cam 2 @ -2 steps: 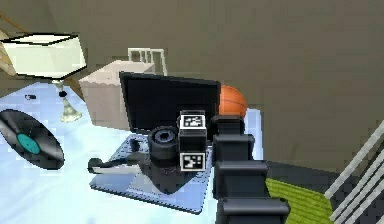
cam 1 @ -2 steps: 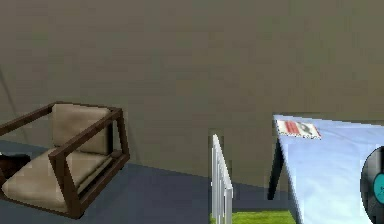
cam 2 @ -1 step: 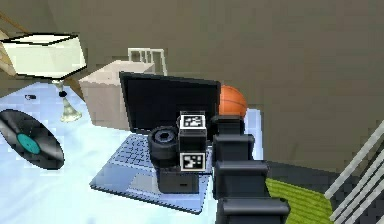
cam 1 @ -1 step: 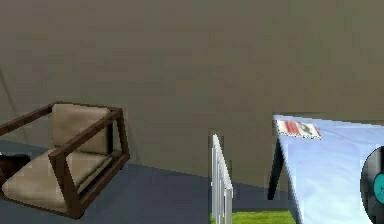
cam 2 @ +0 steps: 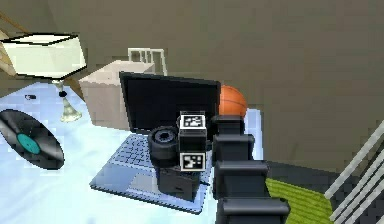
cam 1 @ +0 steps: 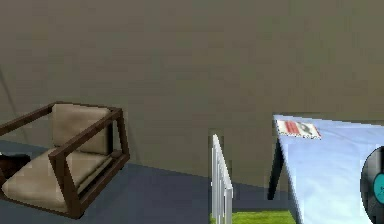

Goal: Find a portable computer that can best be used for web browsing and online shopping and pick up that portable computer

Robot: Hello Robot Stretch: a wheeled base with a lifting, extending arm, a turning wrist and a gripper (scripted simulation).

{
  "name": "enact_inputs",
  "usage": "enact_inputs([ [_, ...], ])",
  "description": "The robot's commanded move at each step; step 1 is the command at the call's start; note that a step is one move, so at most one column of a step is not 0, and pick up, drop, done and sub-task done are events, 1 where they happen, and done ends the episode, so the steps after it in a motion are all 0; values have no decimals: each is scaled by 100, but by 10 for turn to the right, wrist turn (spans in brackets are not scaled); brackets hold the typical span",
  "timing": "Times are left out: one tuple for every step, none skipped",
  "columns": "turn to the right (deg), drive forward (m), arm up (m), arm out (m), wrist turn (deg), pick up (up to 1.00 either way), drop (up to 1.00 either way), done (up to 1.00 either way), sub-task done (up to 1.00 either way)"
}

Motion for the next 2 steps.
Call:
enact_inputs([
  [0, 0, -30, 0, 0, 0, 0, 0, 0],
  [0, 0, 0, 0, 0, 100, 0, 0, 0],
])
